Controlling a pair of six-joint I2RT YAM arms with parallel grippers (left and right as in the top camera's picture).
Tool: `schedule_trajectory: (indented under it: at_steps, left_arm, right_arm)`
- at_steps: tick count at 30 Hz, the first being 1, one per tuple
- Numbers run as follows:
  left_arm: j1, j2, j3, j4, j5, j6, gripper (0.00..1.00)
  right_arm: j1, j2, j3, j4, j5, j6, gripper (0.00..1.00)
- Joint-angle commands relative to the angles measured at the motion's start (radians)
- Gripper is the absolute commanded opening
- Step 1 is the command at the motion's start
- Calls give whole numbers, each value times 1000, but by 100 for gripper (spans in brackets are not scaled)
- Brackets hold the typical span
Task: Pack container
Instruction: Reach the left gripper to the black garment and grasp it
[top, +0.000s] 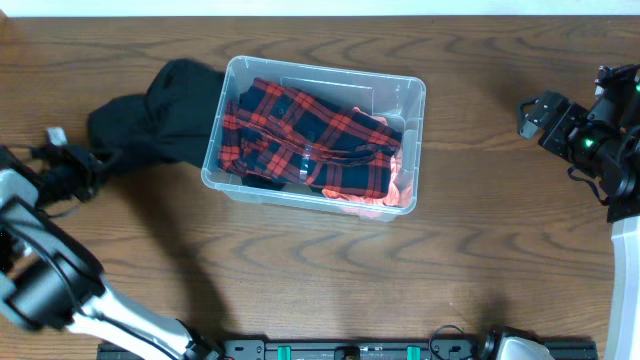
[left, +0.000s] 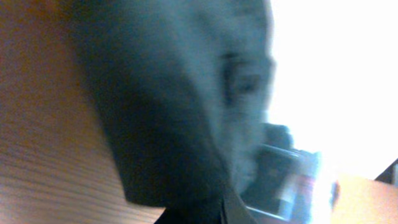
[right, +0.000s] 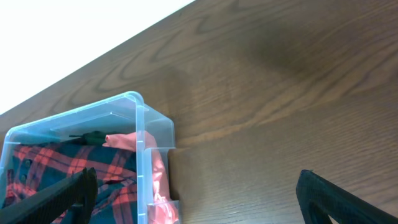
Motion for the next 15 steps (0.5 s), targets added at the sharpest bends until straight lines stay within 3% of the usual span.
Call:
schedule_trajectory:
  at_steps: [1, 9, 15]
  left_arm:
    - [3, -255, 26, -4, 74, -48, 6]
    - [-42, -631, 104, 6, 192, -182, 6]
    - [-225, -758, 116, 161, 338, -316, 6]
  right_arm:
    - [-6, -6, 1, 0, 0, 6, 99]
    - [-6, -6, 1, 0, 0, 6, 99]
    - [-6, -6, 1, 0, 0, 6, 99]
